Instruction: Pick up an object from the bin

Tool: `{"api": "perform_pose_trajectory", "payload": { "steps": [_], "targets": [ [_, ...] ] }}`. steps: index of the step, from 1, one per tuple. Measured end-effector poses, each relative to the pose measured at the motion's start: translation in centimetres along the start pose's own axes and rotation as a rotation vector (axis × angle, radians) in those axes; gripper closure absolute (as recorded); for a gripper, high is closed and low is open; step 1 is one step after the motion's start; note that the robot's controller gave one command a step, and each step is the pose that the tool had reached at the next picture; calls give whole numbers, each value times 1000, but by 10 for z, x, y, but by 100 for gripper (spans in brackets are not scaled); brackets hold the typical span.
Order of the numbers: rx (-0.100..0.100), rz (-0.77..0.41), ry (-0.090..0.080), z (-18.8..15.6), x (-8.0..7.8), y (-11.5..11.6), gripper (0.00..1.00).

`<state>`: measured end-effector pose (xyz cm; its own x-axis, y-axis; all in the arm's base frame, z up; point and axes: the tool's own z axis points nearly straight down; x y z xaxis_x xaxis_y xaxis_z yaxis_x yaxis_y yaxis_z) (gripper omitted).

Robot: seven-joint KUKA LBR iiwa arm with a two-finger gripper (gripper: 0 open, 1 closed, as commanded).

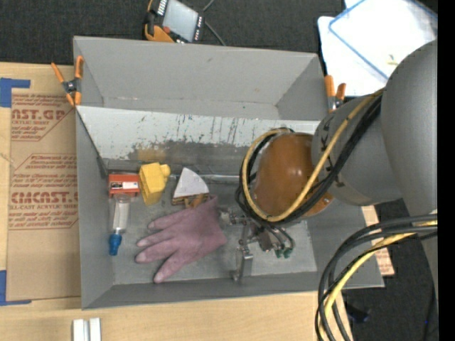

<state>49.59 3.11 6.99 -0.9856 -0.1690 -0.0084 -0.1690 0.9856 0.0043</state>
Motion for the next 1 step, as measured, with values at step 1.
{"api": "perform_pose_trajectory", "payload": {
  "steps": [1],
  "targets": [
    [2, -91, -7, -1, -4, 31, 0]
  ]
}}
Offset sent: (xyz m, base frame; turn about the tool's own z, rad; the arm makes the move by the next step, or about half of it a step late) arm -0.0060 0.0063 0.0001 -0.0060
